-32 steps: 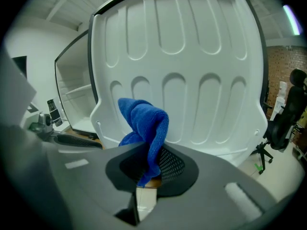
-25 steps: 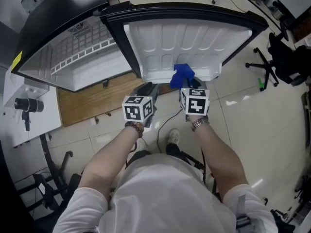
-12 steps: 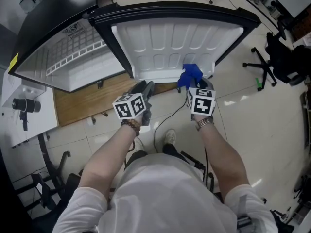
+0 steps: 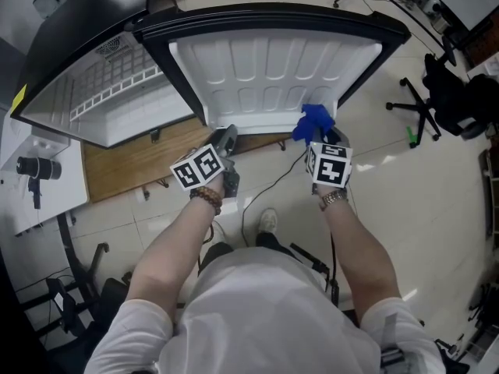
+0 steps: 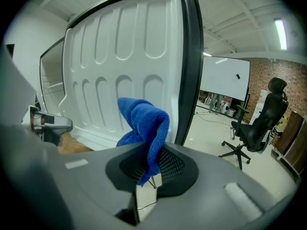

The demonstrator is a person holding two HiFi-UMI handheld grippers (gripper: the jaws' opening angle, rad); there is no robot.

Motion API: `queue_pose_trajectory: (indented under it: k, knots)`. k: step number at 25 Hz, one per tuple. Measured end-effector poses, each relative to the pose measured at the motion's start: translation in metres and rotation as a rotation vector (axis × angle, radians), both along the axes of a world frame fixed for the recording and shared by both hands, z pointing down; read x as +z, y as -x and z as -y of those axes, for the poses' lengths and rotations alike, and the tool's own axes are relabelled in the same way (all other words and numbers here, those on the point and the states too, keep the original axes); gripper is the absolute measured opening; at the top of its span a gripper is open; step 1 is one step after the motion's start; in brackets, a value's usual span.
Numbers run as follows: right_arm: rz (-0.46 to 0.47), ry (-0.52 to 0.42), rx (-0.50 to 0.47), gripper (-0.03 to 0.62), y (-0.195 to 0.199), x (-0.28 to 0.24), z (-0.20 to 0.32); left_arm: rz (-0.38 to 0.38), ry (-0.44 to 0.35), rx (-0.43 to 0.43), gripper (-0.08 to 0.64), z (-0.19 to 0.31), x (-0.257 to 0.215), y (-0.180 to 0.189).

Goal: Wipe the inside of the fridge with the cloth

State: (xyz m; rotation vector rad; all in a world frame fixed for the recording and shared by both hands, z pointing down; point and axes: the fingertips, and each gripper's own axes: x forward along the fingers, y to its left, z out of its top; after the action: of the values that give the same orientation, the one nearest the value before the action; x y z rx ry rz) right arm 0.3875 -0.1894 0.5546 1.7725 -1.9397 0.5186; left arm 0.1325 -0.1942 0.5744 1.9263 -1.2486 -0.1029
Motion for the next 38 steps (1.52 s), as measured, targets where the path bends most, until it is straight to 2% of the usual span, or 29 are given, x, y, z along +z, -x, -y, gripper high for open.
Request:
queue_pose_trajectory:
  k: [11,14,25,31,38]
  knots:
    - [0.003,-0.009,-0.020,0.040,-0.005,-0.005,-0.003,-0.077,0.000,-0.058,0.123,0.003,-0.002,0.003]
    - [0.013,-0.034,-0.047,0.040,0.001,-0.016,-0.008,-0.105,-0.001,-0.066,0.072,0.004,-0.003,0.004]
    - [0.029,-0.070,-0.092,0.040,0.018,-0.035,-0.029,-0.239,0.019,-0.088,0.094,0.009,0.001,0.004]
    - [0.037,-0.078,-0.127,0.040,0.034,-0.042,-0.037,-0.354,0.021,-0.118,0.104,0.014,-0.001,0.001]
    - [0.051,-0.083,-0.167,0.040,0.052,-0.045,-0.045,-0.393,0.017,-0.123,0.074,0.008,-0.001,0.002]
